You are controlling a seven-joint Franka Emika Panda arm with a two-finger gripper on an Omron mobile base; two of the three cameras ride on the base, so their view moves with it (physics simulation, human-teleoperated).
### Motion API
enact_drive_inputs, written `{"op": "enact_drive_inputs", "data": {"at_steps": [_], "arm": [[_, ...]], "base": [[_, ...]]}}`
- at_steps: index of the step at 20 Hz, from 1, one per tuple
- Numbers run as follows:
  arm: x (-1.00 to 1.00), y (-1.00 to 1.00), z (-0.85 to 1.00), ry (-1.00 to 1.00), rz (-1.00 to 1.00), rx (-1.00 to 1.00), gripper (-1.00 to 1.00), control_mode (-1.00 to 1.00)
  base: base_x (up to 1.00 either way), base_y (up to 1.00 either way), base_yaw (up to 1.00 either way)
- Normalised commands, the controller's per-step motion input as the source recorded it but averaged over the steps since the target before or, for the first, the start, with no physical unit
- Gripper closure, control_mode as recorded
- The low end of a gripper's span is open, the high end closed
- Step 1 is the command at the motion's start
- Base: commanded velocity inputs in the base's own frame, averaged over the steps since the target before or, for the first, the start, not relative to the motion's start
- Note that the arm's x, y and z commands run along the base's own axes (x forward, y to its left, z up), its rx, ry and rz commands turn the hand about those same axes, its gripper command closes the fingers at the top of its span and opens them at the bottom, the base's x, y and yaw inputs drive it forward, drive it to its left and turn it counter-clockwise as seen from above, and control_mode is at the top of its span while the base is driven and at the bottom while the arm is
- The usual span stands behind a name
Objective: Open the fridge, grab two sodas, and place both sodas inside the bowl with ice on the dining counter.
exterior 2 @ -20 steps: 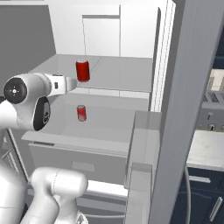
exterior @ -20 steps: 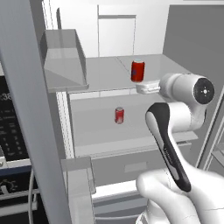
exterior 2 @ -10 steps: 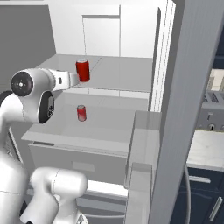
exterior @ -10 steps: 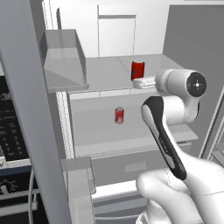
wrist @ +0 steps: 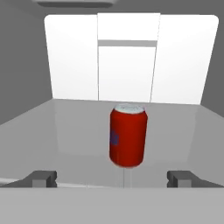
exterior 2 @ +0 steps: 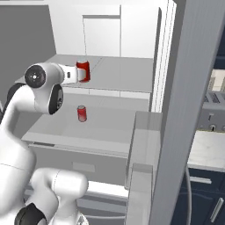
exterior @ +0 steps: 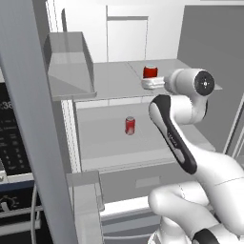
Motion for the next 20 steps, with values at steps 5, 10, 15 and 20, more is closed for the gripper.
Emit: {"op": "enact_drive_inputs", "data": {"at_steps": [5, 10, 15, 20], "arm": [[0.49, 0.00, 0.00, 0.00, 0.00, 0.00, -1.00, -1.00], [0.44, -0.02, 0.00, 0.03, 0.00, 0.00, -1.00, -1.00], [0.34, -0.05, 0.00, 0.02, 0.00, 0.00, -1.00, -1.00], [0.30, -0.03, 0.00, 0.03, 0.00, 0.00, -1.00, -1.00]], "base": [[0.00, 0.00, 0.00], [0.00, 0.00, 0.00], [0.00, 0.00, 0.00], [0.00, 0.00, 0.00]]}}
